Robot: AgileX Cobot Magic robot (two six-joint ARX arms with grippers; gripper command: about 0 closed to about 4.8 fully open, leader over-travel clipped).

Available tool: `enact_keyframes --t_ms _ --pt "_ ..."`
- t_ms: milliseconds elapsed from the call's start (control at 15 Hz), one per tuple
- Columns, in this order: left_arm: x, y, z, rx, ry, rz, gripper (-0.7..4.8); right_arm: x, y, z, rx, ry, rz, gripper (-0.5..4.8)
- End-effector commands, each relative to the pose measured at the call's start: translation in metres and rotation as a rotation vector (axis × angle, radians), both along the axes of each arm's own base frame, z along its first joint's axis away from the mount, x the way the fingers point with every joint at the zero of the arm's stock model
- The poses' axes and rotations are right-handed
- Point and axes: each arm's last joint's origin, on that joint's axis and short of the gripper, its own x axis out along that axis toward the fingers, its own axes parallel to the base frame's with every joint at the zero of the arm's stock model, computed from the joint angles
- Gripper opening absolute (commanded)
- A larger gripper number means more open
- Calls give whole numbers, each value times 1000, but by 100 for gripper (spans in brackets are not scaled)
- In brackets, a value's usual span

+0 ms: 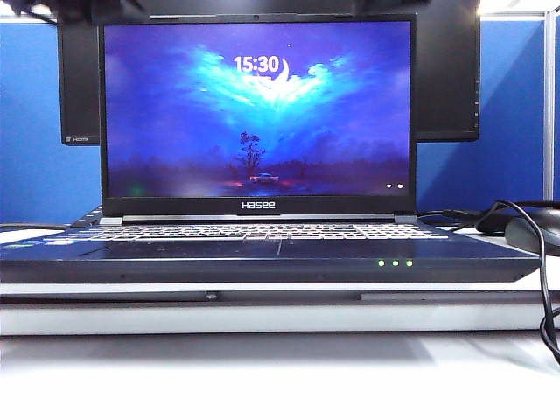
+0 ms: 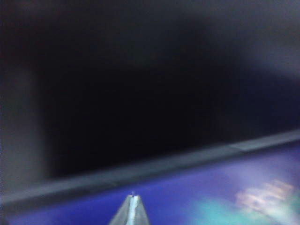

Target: Open the lid of the black laptop.

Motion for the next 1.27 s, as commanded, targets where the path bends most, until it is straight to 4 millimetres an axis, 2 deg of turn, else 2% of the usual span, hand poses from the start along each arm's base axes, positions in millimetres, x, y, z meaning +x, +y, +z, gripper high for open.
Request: enact_keyframes --t_ms 67,334,667,867,1068,1134,1268 --pt "-20 4 11 18 23 -141 -5 -19 3 8 -4 11 46 -4" --pt "-65 17 32 36 35 -297 -5 -63 -5 26 -16 25 131 -4" --pt "-143 46 40 17 132 -359 -5 -140 -36 42 -45 60 331 -4" --pt "-206 72 44 -55 32 -335 -5 -186 -60 49 9 36 435 -4" --pt "-262 99 36 -187 -99 -192 -5 -212 -82 50 68 10 430 -4" --pt "-267 101 32 -190 -75 -176 -5 -216 -83 44 68 10 427 -5" --pt "-269 102 23 -147 50 -174 -5 -221 -71 25 30 36 425 -4"
